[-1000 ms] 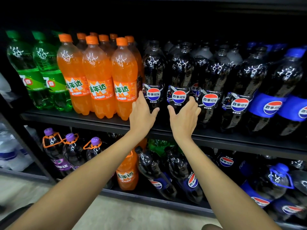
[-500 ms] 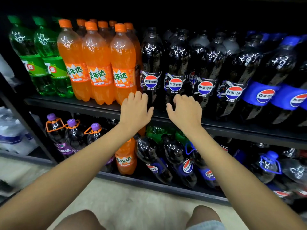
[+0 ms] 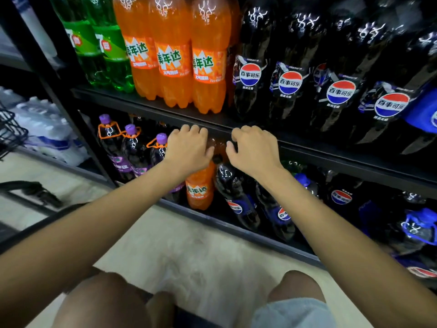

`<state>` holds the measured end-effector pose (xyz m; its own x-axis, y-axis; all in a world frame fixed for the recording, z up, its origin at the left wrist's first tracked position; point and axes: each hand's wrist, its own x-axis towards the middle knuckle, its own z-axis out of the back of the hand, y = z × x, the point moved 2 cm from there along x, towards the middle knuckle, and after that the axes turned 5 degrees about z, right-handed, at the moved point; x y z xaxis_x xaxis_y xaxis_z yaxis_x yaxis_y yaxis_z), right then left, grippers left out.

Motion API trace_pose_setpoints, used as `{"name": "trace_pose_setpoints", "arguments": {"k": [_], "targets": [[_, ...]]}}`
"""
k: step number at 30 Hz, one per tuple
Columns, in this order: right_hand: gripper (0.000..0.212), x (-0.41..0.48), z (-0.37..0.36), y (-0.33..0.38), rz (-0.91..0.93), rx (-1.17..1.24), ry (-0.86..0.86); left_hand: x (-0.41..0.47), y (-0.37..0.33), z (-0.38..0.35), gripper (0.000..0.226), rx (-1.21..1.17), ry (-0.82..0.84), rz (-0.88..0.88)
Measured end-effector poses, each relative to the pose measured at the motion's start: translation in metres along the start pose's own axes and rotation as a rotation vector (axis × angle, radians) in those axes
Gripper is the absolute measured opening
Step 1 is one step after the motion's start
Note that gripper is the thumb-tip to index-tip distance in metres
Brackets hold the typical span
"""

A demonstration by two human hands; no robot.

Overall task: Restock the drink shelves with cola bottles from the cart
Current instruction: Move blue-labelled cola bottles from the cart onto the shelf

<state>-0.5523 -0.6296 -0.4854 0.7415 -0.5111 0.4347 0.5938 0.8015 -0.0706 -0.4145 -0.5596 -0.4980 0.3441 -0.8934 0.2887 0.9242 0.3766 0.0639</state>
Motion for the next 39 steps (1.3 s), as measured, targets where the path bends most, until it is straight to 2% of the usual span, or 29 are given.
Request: {"name": "trace_pose_setpoints", "arguments": {"k": [6,12,15,22,31,39], "targets": [[0.030,0.019,-0.024,0.037,0.073,0.074,0.122,-0.010,0.047,-0.008,0.045,0.001,0.146,0.078],[0.029,0.047,-0.006,0.078,0.116,0.166,0.323,-0.028,0.091,0.026,0.048,0.032,0.328,0.164],[0.029,0.063,0.030,0.094,0.154,0.190,0.407,-0.034,0.110,0.067,0.044,0.007,0.376,0.214],[0.026,0.113,0.148,0.122,0.265,0.269,0.483,-0.050,0.136,0.195,0.043,-0.032,0.461,0.337],[0.021,0.168,0.310,0.164,0.489,0.293,0.491,-0.073,0.163,0.373,0.038,-0.017,0.463,0.497],[0.027,0.206,0.388,0.240,0.690,0.331,0.457,-0.114,0.218,0.477,0.040,0.078,0.433,0.642]]}}
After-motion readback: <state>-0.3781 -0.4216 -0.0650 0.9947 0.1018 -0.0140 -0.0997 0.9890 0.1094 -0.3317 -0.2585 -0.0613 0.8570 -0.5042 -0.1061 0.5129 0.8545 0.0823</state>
